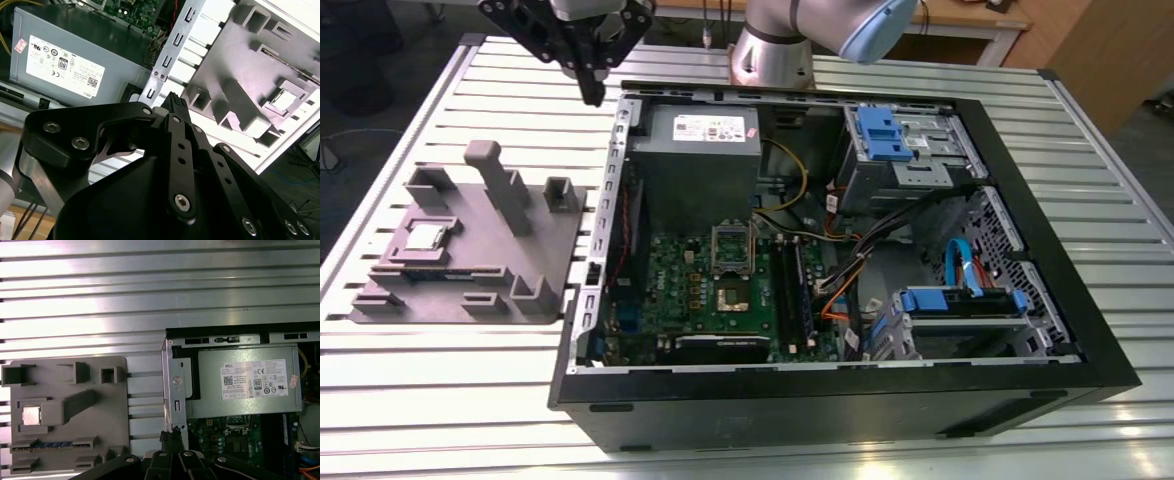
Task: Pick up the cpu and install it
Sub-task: 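Reach for the cpu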
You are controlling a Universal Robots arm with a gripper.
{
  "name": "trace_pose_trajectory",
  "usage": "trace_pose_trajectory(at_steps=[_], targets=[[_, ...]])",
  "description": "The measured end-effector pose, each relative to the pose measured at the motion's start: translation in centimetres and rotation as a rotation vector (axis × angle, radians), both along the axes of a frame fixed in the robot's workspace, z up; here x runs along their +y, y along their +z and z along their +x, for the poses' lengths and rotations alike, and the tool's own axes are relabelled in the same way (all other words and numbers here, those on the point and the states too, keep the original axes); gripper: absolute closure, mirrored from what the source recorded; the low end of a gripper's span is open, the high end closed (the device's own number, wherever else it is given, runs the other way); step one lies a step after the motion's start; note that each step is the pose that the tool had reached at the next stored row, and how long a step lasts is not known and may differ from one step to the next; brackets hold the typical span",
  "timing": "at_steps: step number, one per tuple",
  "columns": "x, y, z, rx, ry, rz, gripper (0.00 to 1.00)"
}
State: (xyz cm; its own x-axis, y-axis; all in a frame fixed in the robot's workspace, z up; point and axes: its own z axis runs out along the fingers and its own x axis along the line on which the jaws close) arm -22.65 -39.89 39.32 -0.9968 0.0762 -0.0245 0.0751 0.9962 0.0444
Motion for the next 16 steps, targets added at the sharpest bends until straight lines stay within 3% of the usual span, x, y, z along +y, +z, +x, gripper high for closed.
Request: trace_pose_trajectory(at_steps=[16], targets=[[0.0, 0.0, -0.35, 0.0, 0.0, -0.0001, 0.9]])
